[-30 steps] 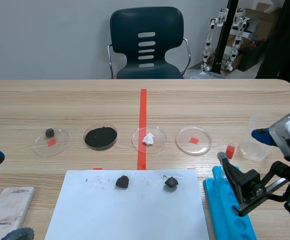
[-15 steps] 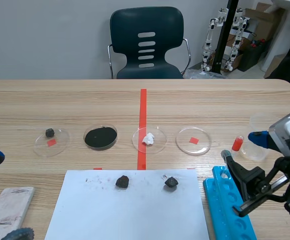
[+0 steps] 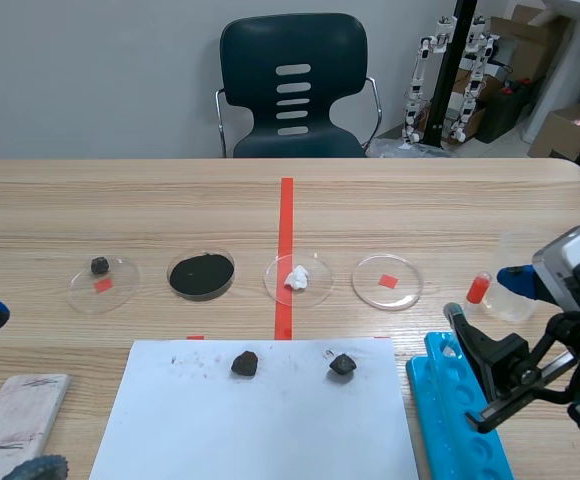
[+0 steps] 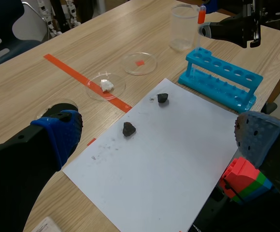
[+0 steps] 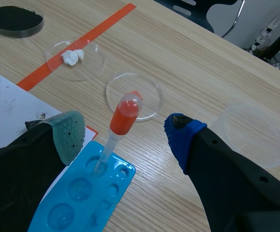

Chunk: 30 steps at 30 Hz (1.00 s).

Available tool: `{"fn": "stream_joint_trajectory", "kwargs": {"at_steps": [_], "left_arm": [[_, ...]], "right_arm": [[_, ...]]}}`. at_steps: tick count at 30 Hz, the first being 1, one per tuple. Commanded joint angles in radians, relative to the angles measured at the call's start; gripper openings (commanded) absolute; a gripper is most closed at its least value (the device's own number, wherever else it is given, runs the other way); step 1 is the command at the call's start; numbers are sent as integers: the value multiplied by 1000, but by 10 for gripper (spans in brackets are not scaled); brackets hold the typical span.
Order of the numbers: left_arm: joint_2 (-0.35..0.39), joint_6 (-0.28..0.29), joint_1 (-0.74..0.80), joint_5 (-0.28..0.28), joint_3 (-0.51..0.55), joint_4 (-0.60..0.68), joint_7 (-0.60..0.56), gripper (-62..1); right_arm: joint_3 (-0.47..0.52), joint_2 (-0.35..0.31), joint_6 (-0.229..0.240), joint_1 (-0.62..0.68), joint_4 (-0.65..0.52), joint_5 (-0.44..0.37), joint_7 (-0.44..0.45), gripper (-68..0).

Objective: Pick up the dropper by the top with the right hand

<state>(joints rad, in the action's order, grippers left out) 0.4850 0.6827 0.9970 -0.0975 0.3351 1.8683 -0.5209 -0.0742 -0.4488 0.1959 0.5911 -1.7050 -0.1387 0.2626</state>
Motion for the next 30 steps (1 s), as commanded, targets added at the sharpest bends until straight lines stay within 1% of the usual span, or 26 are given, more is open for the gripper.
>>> {"fn": "stream_joint_trajectory", "kwargs": {"at_steps": [1, 20, 25, 29, 30], "left_arm": [[-5, 1, -3, -13, 0, 12, -13, 14], [-5, 1, -3, -13, 0, 12, -13, 14], [-5, 1, -3, -13, 0, 12, -13, 14], [-5, 1, -3, -13, 0, 12, -13, 14], [-5, 1, -3, -13, 0, 12, -13, 14]], "right_arm": [[1, -8, -4, -13, -2, -4, 12, -318], [1, -8, -4, -43, -2, -4, -14, -318], [1, -8, -4, -43, -2, -4, -14, -371], [1, -8, -4, -43, -2, -4, -14, -373], [1, -8, -4, -43, -2, -4, -14, -384]]}}
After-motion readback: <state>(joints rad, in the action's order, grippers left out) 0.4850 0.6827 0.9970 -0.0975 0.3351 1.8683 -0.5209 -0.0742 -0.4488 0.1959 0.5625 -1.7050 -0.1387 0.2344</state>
